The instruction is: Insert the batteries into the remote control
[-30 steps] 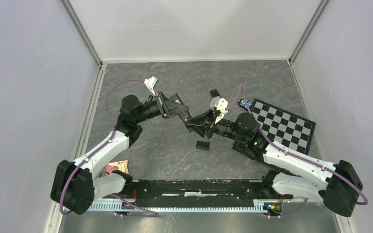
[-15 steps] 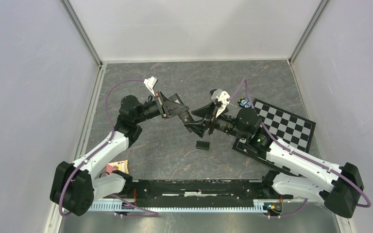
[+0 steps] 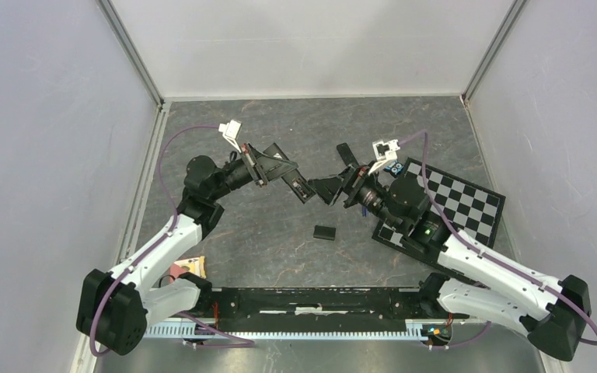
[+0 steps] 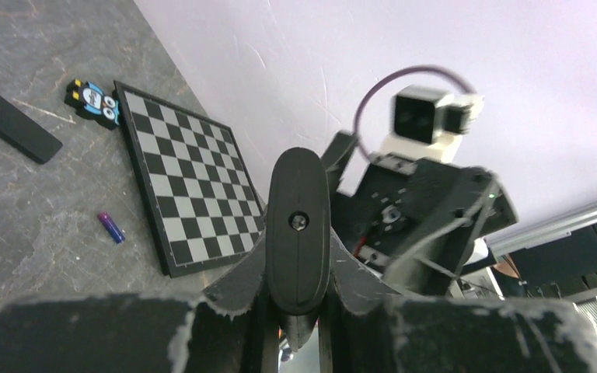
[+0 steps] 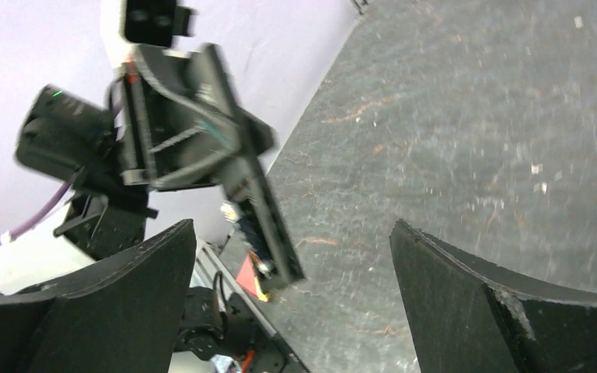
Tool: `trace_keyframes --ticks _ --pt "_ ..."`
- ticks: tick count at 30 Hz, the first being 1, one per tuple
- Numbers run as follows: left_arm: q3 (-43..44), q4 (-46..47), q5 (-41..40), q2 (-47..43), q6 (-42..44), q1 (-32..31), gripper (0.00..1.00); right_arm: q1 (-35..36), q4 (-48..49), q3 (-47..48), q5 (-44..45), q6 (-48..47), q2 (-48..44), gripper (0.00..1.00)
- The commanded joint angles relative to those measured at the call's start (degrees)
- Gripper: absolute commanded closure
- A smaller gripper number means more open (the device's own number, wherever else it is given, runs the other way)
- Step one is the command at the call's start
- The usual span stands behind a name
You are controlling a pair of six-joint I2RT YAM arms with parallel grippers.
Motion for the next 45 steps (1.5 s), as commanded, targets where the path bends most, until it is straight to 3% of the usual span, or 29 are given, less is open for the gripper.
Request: trace_keyframes --ticks 1,6,11,22,31,45 --pt "-0.2 3.1 -3.6 -2.1 2.6 -0.2 0.98 0.0 5.9 -5.7 6.8 17.8 -0.8 0.02" --pt "0.0 3.2 -4.1 -1.4 1.6 -0.1 0.98 0.1 15.2 -6.0 2.4 24.0 3.2 0.02" --pt "0.2 3.7 -4.3 -0.7 0.2 -0.2 0.98 0.2 18.6 -5.3 0.2 29.0 6.9 0.02" --pt "0.5 2.3 -3.4 -0.3 0.4 -0.2 0.98 0.4 20.4 -2.2 -2.7 28.3 11.6 0.02" --pt "0.9 1.2 -2.3 0.0 1.1 -0.1 0.98 0.5 21.4 -0.8 -3.1 26.6 13.3 0.17" --pt "1.4 1.2 -2.1 0.8 1.1 -0.2 0.98 0.4 21.8 0.0 -5.6 24.0 14.7 0.51"
